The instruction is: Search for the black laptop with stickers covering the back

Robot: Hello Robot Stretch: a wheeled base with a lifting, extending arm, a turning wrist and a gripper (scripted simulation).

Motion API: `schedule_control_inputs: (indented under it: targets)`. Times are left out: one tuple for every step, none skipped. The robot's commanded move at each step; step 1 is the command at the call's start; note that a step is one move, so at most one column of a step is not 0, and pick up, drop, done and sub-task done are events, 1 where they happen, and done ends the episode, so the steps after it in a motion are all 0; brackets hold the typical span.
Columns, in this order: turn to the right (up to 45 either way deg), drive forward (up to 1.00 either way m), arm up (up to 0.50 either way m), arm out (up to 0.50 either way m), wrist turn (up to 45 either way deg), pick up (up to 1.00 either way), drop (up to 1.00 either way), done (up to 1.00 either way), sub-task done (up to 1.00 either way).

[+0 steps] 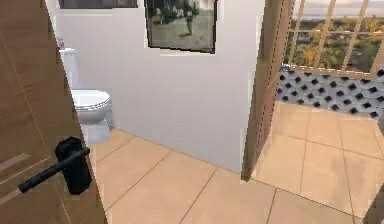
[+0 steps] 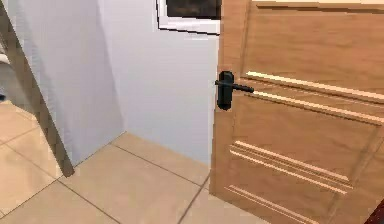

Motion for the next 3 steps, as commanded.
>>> schedule_control_inputs:
  targets:
    - [36.0,0.00,0.00,0.00,0.0,0.00,0.00,0.00,0.00]
    - [0.0,1.00,0.00,0.00,0.0,0.00,0.00,0.00,0.00]
    - [3.0,0.00,0.00,0.00,0.0,0.00,0.00,0.00,0.00]
